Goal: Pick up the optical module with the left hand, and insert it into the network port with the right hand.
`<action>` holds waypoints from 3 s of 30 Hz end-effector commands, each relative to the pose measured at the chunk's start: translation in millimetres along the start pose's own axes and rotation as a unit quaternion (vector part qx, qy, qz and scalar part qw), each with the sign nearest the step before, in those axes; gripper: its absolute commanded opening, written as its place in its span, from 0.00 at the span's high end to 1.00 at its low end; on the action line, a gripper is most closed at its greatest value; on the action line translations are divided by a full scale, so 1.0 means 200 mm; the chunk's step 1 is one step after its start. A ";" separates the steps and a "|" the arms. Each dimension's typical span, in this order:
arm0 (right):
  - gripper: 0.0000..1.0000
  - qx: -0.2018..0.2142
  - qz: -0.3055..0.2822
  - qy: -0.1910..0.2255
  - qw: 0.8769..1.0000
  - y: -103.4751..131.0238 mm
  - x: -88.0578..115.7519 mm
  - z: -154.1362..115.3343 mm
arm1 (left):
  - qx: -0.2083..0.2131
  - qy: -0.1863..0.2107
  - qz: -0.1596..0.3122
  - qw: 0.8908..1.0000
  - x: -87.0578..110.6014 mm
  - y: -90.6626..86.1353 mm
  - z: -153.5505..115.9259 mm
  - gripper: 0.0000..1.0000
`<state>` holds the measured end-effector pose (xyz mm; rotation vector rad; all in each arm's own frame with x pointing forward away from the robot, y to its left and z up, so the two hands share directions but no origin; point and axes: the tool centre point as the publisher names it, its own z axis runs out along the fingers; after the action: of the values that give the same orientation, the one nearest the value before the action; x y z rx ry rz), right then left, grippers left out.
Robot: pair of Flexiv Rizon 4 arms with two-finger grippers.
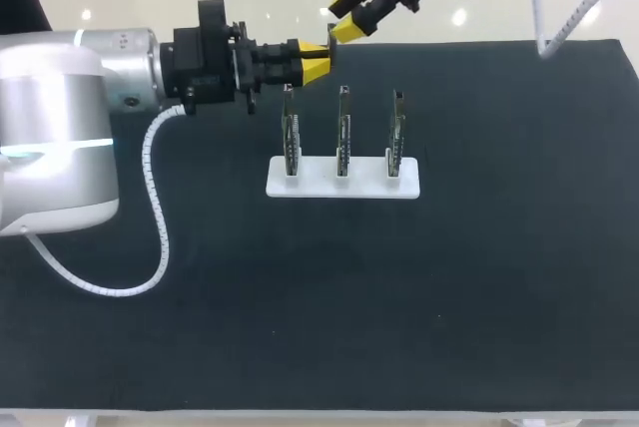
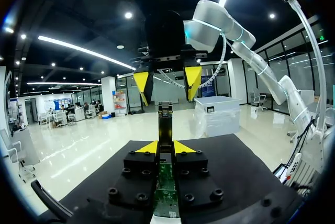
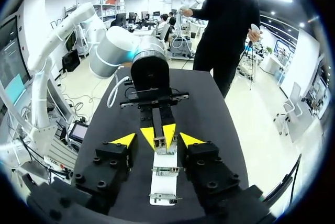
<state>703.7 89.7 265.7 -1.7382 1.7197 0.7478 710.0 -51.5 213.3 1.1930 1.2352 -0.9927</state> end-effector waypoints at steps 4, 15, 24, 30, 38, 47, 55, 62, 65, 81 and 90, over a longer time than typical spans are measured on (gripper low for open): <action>0.52 0.010 0.002 0.002 1.000 0.01 -0.03 0.04 | -0.002 -0.002 0.001 1.000 0.00 0.00 0.00 1.00; 0.56 0.011 -0.003 0.000 1.000 0.00 -0.01 0.07 | -0.002 -0.002 0.001 1.000 0.00 0.00 0.00 1.00; 1.00 0.014 -0.007 -0.002 1.000 -0.01 0.00 0.09 | -0.002 -0.002 0.001 1.000 0.00 0.00 0.00 1.00; 1.00 0.006 -0.012 0.000 1.000 -0.03 0.00 0.08 | -0.002 -0.002 0.001 1.000 0.00 0.00 0.00 1.00; 1.00 0.000 -0.012 0.004 1.000 -0.03 -0.02 0.07 | -0.002 -0.002 0.001 1.000 0.00 0.00 0.00 0.00; 1.00 -0.001 -0.012 0.003 1.000 -0.03 -0.01 0.07 | -0.002 -0.002 0.001 1.000 0.00 0.00 0.00 0.00; 1.00 -0.001 -0.011 0.004 1.000 -0.04 0.00 0.06 | 0.004 0.048 -0.002 0.999 -0.01 0.01 -0.12 0.00; 1.00 -0.002 -0.012 0.002 1.000 -0.04 0.00 0.06 | 0.027 0.113 -0.002 0.993 -0.01 0.03 -0.21 0.00; 1.00 -0.002 -0.011 0.001 1.000 -0.04 0.00 0.06 | 0.042 0.134 0.010 0.990 -0.02 0.04 -0.24 0.00; 1.00 -0.004 -0.012 0.000 1.000 -0.05 0.02 0.04 | 0.106 0.238 0.026 0.965 -0.01 0.21 -0.36 0.00; 1.00 -0.005 -0.010 0.002 1.000 -0.05 0.02 0.03 | 0.152 0.243 0.033 0.957 -0.03 0.23 -0.41 0.00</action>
<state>712.9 91.2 259.5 -1.7611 1.7012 0.7441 736.4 35.2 225.9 1.7020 1.4632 -0.7998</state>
